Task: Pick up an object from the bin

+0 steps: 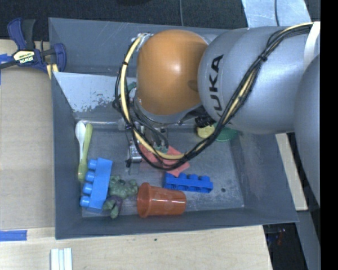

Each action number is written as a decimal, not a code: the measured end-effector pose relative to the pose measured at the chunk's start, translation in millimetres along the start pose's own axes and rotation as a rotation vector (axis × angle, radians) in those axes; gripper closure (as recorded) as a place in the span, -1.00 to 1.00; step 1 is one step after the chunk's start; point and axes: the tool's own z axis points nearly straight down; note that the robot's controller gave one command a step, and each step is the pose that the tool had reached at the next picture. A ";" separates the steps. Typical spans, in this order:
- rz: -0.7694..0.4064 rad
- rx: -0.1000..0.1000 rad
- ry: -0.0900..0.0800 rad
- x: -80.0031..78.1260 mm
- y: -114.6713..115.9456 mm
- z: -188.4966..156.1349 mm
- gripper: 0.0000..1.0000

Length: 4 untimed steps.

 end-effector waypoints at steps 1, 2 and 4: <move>0.002 -0.001 -0.007 -1.8 -0.6 -3.3 -1.00; -0.092 -0.002 -0.010 1.8 -54.1 34.0 -1.00; -0.253 -0.003 -0.020 6.2 -141.8 91.4 -1.00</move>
Offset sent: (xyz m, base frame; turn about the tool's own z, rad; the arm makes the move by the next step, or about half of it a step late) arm -0.0045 -0.0914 -0.0590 -0.1455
